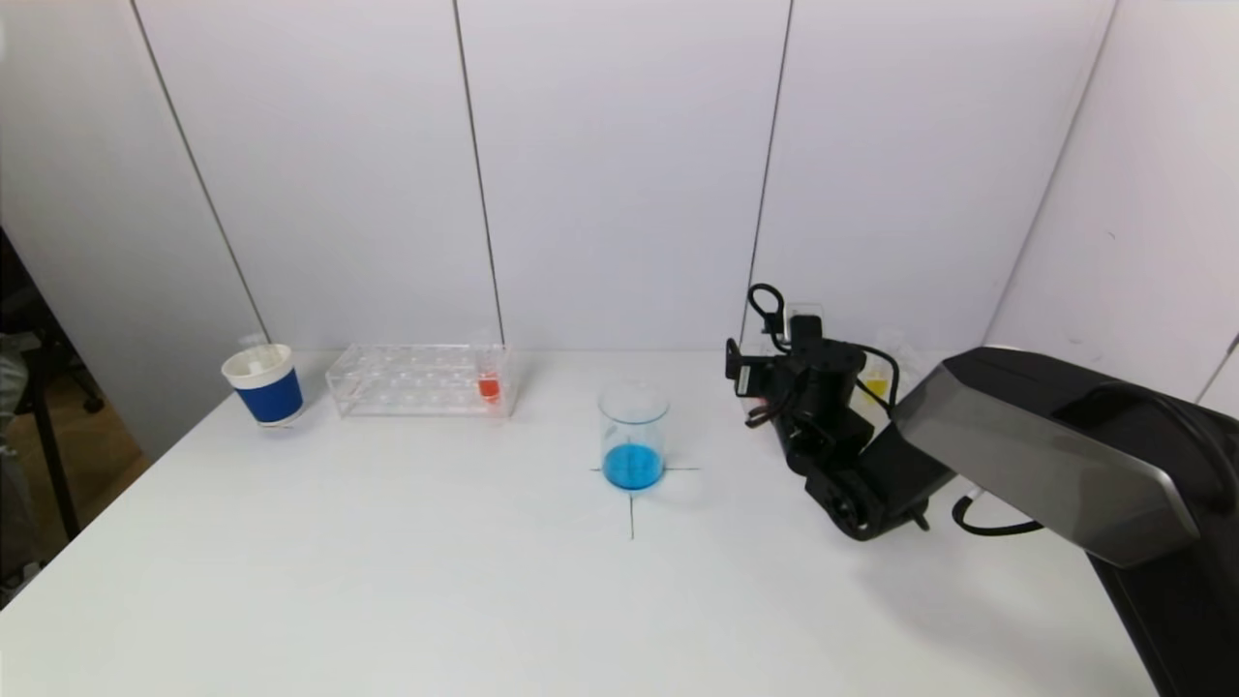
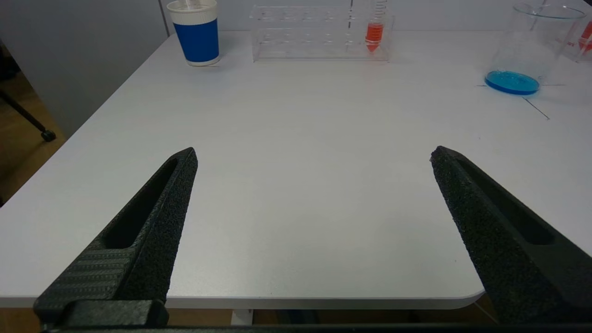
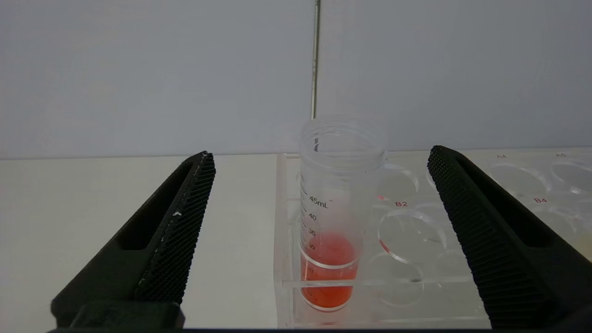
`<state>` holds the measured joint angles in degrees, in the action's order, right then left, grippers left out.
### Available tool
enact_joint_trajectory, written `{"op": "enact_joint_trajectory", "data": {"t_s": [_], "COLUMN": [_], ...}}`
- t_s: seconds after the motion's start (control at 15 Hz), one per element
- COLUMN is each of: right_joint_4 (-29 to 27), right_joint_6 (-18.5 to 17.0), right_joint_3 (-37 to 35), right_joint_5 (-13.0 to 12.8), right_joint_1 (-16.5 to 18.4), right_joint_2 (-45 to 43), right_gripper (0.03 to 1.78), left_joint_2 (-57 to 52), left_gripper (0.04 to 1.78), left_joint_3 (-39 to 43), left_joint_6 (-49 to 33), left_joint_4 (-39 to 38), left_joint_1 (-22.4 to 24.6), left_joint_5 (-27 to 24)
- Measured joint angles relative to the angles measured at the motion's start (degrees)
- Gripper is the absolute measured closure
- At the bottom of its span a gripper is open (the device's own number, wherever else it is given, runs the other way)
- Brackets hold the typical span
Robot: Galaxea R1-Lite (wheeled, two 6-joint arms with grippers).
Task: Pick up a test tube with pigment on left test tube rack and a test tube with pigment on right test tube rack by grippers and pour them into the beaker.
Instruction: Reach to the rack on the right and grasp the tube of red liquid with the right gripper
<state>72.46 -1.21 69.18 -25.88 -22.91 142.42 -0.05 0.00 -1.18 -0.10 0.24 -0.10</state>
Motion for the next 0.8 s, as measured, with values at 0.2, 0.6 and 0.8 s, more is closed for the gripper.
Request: {"op": "enact_joint_trajectory", "data": {"t_s": [0.2,0.6,0.8], "right_joint_4": [-0.09,-0.27,-0.24], "right_joint_6": [0.05,0.06,0.02], "right_joint_3": [0.16,0.33,0.33], "right_joint_5": [0.00,-0.07,-0.02], "right_joint_1": [0.00,0.00,0.04], "right_joint_2": [0.09,0.11,0.11], "right_gripper": [0.53,1.35,1.35], "left_joint_2": [0.00,0.00,0.00], "left_gripper": [0.06,0.06,0.06], "left_joint_3": [0.00,0.00,0.00], "left_joint_6": [-0.02,0.00,-0.02], "left_joint_4": [0.02,0.00,0.00], "left_joint_1": [0.00,0.00,0.00], "left_joint_5": [0.00,0.00,0.00]}}
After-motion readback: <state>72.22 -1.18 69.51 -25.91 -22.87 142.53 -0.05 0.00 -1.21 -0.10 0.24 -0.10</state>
